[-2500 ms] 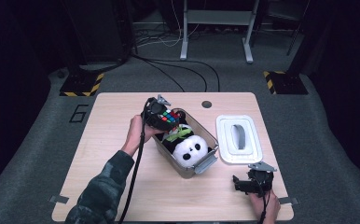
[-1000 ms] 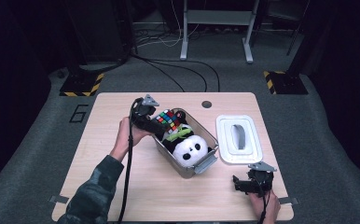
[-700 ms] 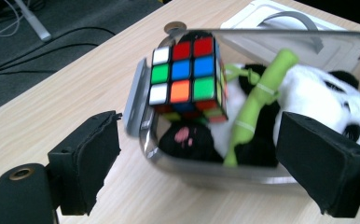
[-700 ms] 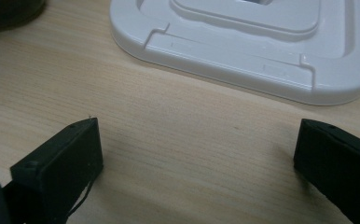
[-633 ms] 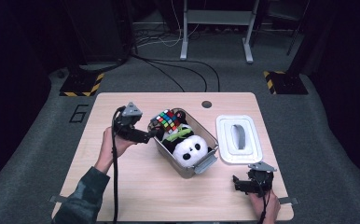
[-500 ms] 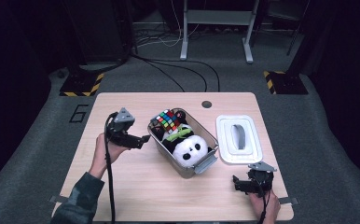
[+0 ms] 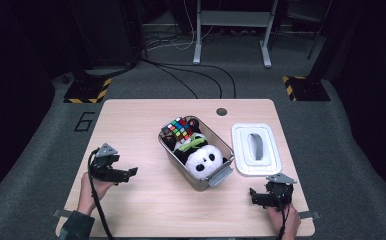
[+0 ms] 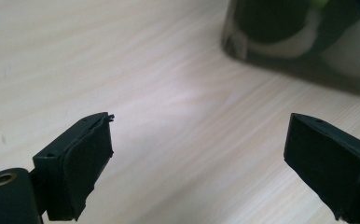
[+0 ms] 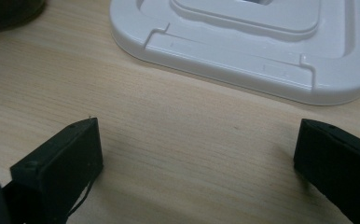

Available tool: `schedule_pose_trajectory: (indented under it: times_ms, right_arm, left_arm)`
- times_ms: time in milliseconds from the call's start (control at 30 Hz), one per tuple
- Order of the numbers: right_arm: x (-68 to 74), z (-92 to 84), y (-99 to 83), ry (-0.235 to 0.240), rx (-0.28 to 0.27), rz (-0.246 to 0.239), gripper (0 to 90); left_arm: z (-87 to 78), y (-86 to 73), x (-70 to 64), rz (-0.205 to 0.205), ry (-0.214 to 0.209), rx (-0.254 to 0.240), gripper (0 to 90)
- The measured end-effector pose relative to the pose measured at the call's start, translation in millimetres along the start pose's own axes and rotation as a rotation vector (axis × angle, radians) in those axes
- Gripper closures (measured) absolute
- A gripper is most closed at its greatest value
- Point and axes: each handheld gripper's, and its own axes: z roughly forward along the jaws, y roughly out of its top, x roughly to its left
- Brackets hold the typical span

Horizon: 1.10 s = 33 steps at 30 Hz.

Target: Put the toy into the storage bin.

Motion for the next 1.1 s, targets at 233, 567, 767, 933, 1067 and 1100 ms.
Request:
schedule_pose_trajectory:
  times_ms: [233, 567, 767, 933, 1067, 1100]
  right_arm:
    - [0.0, 0.0, 0.0, 0.0, 0.0, 0.0, 0.4]
    - [0.0, 0.0, 0.0, 0.0, 0.0, 0.0, 0.4]
    - [-0.4, 0.2, 0.3, 0.003, 0.0, -0.003, 0.4]
    - [-0.8, 1.0, 1.1, 0.009, 0.001, -0.002, 0.0]
    - [-2.1, 1.7, 1.7, 0.015, 0.003, -0.015, 0.0]
    - [-2.6, 1.5, 2.0, 0.018, 0.006, -0.018, 0.0]
  left_arm:
    - [10.6, -53.5, 17.7, -0.083, 0.072, 0.058, 7.7]
    - [18.6, -85.8, 18.7, -0.062, 0.179, -0.014, 6.8]
    - [18.0, -86.0, 18.6, -0.061, 0.177, -0.009, 6.0]
    - [17.6, -86.2, 18.8, -0.05, 0.167, -0.007, 6.0]
    - [17.8, -86.4, 18.0, -0.05, 0.173, -0.012, 6.5]
    - [17.8, -86.4, 17.9, -0.051, 0.174, -0.012, 6.6]
